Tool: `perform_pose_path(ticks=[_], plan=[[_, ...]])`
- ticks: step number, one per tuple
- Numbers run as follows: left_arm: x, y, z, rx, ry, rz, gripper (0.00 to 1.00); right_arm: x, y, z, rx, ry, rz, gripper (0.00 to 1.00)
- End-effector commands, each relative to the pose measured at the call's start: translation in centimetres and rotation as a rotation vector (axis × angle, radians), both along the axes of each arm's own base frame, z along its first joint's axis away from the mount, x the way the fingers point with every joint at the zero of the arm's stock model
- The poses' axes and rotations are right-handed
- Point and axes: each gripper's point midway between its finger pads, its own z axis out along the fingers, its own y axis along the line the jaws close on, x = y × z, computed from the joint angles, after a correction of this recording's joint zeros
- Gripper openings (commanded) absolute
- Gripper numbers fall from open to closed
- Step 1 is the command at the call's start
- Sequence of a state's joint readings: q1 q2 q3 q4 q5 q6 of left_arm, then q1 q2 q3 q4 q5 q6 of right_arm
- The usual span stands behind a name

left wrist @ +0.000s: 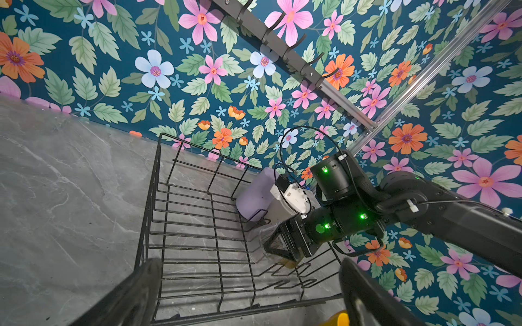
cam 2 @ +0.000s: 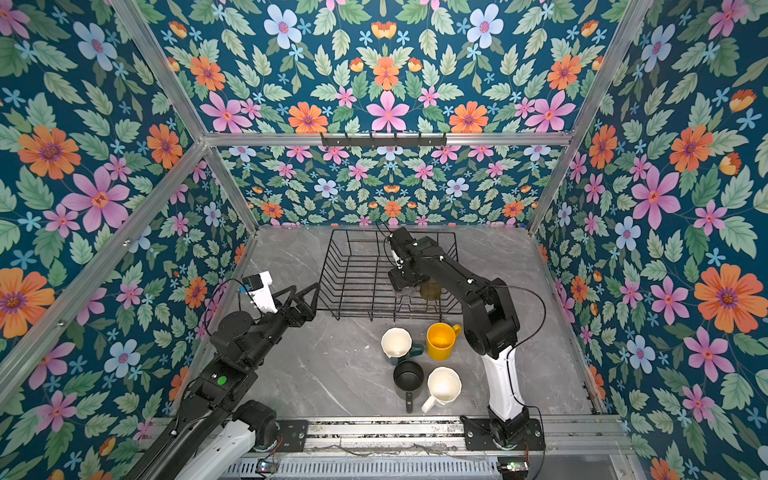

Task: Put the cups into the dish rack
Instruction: 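Lower the clear glass upside down beside the olive glass with the right gripper, then open the right gripper and move it back toward the white mug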

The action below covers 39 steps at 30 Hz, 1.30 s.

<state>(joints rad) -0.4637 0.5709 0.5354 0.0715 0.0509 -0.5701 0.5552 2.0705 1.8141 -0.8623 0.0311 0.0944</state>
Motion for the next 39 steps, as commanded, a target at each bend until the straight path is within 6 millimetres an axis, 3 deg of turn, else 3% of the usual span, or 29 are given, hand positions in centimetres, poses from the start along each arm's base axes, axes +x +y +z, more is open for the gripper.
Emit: perform_pose_path(ticks=[1, 12, 20, 27, 34, 39], plan=[[0.0, 0.2, 0.2, 0.012, -0.013, 0.007, 1.0, 0.0, 0.3, 0.9, 0.018, -0.016, 0.014, 0.74], [0.0, 0.2, 0.1, 0.011, -0.012, 0.01, 1.0, -0.4, -0.2, 2.1, 0.013, -0.033, 0.006, 0.78], [0.1, 0.3, 0.2, 0.011, -0.017, 0.018, 1.0, -2.2, -1.0, 7.0, 0.101, -0.126, -0.018, 0.78], [0.3, 0.4, 0.2, 0.017, -0.024, 0.028, 1.0, -8.2, -5.8, 10.1, 0.118, -0.189, -0.091, 0.76], [0.4, 0.4, 0.7, 0.02, -0.04, 0.027, 1.0, -16.1, -10.9, 9.5, 0.116, -0.138, -0.164, 0.73], [0.4, 0.3, 0.9, 0.021, -0.048, 0.027, 1.0, -20.7, -12.8, 8.1, 0.122, -0.054, -0.19, 0.68]])
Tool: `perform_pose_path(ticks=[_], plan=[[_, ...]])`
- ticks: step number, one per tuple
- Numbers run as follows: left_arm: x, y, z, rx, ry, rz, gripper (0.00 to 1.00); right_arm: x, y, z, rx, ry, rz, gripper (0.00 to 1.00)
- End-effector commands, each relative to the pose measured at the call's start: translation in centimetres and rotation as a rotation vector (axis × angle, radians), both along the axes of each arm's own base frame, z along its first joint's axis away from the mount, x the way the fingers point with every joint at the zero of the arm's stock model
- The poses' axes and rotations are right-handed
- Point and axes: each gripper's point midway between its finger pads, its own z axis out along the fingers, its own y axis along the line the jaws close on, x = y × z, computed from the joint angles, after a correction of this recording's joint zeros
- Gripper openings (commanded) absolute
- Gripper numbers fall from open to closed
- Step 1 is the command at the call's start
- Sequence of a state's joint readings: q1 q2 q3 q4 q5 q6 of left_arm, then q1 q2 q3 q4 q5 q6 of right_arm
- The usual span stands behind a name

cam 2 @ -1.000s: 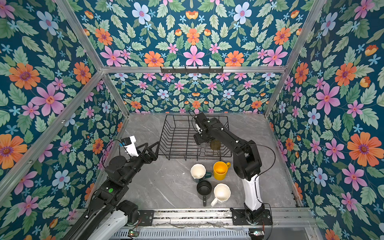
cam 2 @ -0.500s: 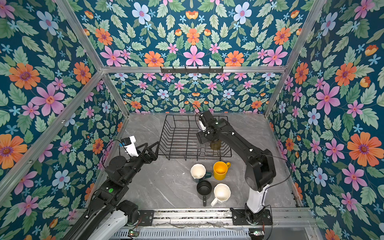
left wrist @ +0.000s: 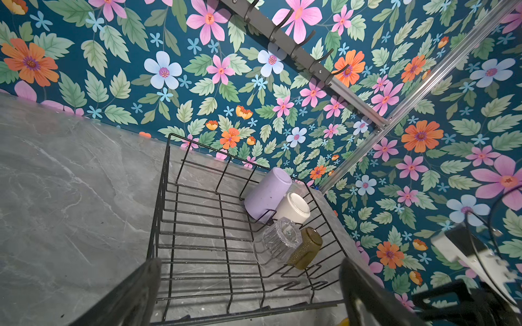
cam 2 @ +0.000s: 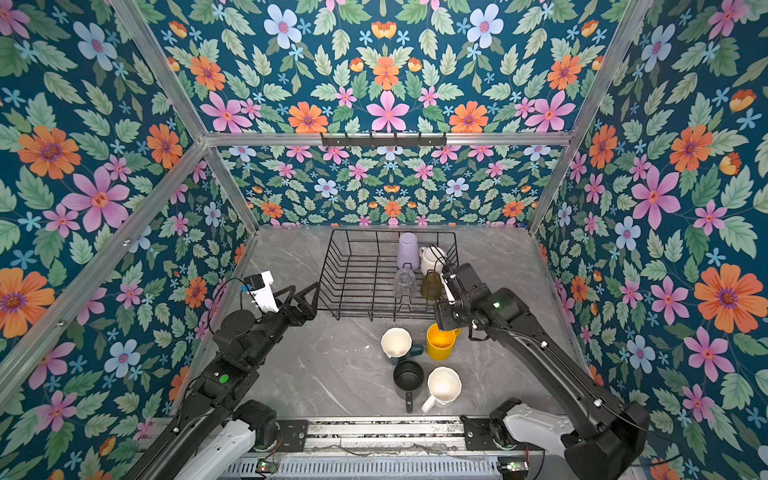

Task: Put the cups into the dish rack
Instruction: 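Open the right gripper and move it back toward the white mug, then grasp the white 'Simple' mug by its rim with the right gripper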

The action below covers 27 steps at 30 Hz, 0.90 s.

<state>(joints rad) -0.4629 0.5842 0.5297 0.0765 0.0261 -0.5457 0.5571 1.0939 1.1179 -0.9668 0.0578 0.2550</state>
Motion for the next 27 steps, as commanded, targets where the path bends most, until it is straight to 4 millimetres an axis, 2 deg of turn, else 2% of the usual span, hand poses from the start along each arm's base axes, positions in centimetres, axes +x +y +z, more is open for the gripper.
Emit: perform_pose_path(ticks=[1, 4, 7, 13, 19, 27], plan=[[0.0, 0.1, 1.3, -0.008, -0.05, 0.002, 1.0, -3.0, -1.1, -0.6, -0.003, 0.069, -0.033, 0.67], [0.0, 0.0, 1.4, -0.011, -0.051, -0.002, 1.0, -4.4, -0.7, 0.3, 0.006, 0.079, -0.01, 0.64], [-0.1, 0.0, 1.5, -0.016, -0.055, -0.007, 1.0, -5.4, -0.9, 0.0, -0.009, 0.128, -0.029, 0.61], [-0.3, -0.1, 1.7, -0.021, -0.068, -0.012, 1.0, -8.0, -1.3, -2.7, -0.01, 0.227, -0.099, 0.58], [-0.1, -0.5, 1.6, -0.014, -0.07, -0.028, 1.0, -10.5, -1.4, -4.4, -0.006, 0.263, -0.118, 0.57], [0.0, -0.7, 1.5, -0.012, -0.071, -0.039, 1.0, -12.4, -1.2, -6.5, -0.026, 0.311, -0.129, 0.51]])
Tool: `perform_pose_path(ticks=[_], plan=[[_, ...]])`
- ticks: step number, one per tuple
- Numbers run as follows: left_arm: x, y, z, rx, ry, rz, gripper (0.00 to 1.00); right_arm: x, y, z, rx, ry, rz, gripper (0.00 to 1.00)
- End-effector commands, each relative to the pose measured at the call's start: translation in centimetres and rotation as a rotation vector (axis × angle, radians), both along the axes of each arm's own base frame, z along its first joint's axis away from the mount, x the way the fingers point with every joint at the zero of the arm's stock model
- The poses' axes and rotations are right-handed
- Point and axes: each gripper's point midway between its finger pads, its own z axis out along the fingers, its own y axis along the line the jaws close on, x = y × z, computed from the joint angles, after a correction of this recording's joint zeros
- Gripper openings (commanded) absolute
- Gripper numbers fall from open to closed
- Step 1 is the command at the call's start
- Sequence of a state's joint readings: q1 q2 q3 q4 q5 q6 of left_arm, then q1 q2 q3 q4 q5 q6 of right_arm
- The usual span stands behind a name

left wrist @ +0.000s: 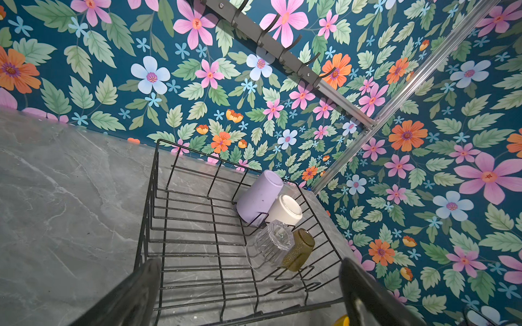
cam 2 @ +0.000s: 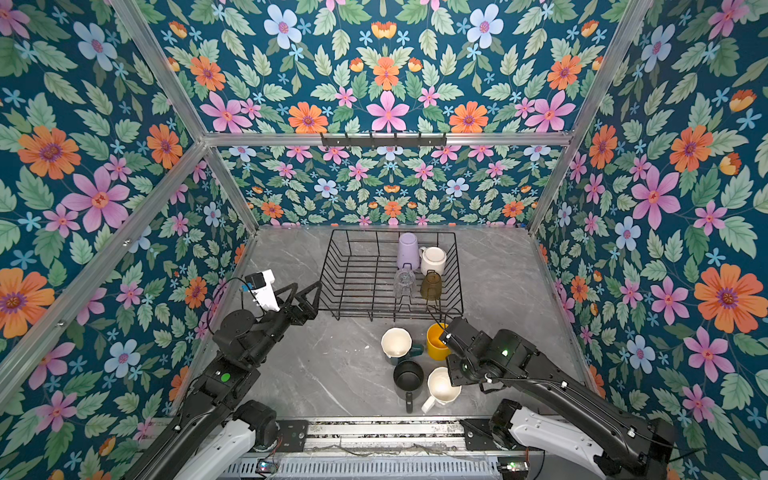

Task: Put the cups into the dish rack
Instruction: 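Grasp the white 'Simple' mug by its rim with the right gripper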

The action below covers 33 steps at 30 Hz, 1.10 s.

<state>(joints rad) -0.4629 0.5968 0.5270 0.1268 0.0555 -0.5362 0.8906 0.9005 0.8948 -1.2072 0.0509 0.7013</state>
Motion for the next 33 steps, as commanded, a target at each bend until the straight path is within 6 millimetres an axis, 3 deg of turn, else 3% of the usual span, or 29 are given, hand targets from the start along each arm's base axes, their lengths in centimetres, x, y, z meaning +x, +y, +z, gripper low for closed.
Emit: perform_pose_path(ticks=[1, 14, 21, 33], plan=[[-0.1, -0.1, 0.7, -0.007, -0.035, -0.008, 1.0, -0.3, -0.2, -0.7, -0.009, 0.016, -0.052, 0.51], [-0.1, -0.2, 0.6, -0.009, -0.033, -0.012, 1.0, 0.4, 0.4, -3.6, -0.023, 0.019, -0.087, 0.4], [0.1, -0.4, 0.4, -0.009, -0.027, -0.02, 1.0, 0.7, -0.3, -5.1, -0.084, 0.024, -0.113, 0.32], [0.1, -0.5, 0.1, -0.014, -0.022, -0.021, 1.0, 1.1, -1.1, -5.3, -0.133, 0.003, -0.144, 0.05]])
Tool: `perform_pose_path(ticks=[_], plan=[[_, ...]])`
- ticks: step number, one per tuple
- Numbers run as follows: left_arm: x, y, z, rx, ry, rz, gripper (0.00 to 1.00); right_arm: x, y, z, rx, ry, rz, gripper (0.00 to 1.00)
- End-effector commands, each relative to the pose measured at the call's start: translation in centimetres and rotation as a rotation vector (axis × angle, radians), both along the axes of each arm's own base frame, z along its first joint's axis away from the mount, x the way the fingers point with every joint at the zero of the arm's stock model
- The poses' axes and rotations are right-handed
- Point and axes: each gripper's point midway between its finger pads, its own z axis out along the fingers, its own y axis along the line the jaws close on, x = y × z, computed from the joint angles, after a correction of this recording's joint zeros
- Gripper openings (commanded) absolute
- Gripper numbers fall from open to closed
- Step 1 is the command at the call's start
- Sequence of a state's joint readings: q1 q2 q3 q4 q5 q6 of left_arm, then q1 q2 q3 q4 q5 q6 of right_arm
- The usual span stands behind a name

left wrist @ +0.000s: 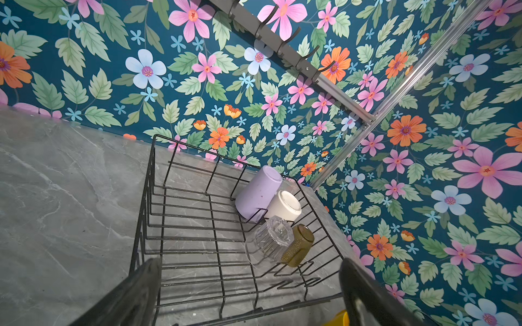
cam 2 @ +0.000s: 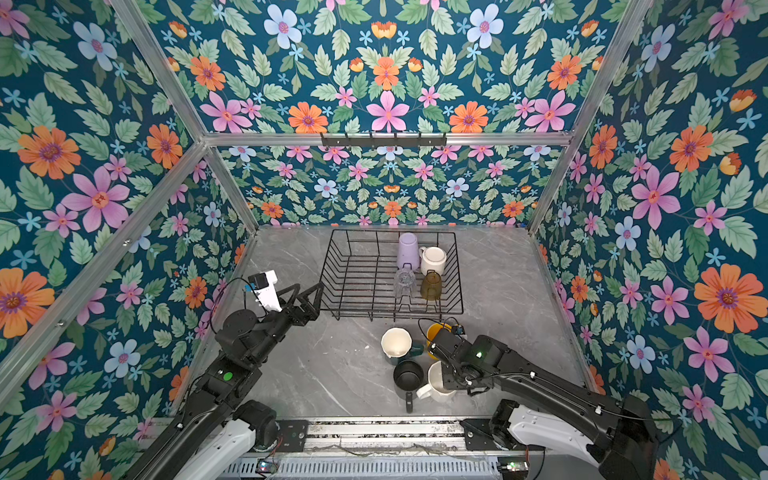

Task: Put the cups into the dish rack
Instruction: 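Grasp the white 'Simple' mug by its rim with the right gripper, then lift the white mug and swing it toward the left gripper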

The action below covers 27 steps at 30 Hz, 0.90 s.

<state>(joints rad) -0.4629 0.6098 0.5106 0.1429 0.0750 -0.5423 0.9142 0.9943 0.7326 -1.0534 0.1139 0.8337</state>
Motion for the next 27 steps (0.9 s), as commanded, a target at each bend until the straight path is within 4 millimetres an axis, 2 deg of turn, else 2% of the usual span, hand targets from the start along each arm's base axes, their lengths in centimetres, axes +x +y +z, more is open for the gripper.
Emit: perform_pose_path(ticks=[1, 2, 6, 9, 21, 24, 27], plan=[[0.0, 0.0, 0.9, -0.015, -0.036, -0.001, 1.0, 0.4, -0.9, 0.1, -0.044, -0.027, -0.025, 0.03], [0.0, 0.0, 0.9, -0.015, -0.036, -0.001, 1.0, 0.4, -0.9, 0.2, -0.043, -0.028, -0.025, 0.0], [0.0, 0.0, 0.9, -0.015, -0.038, -0.002, 1.0, 0.4, -1.1, 0.6, -0.043, -0.033, -0.032, 0.0], [0.0, 0.1, 0.9, -0.016, -0.04, 0.004, 1.0, 0.3, -1.4, 1.9, -0.024, -0.055, -0.041, 0.0], [-0.6, -0.6, 2.0, -0.041, -0.099, -0.047, 1.0, 1.6, -0.7, 10.6, 0.242, -0.297, -0.032, 0.0], [-1.0, -1.2, 2.7, -0.055, -0.142, -0.091, 1.0, 2.4, 0.6, 12.3, 0.329, -0.337, -0.008, 0.0], [-1.7, -2.1, 3.4, -0.064, -0.196, -0.153, 1.0, 3.4, 2.9, 13.7, 0.479, -0.346, 0.018, 0.0]])
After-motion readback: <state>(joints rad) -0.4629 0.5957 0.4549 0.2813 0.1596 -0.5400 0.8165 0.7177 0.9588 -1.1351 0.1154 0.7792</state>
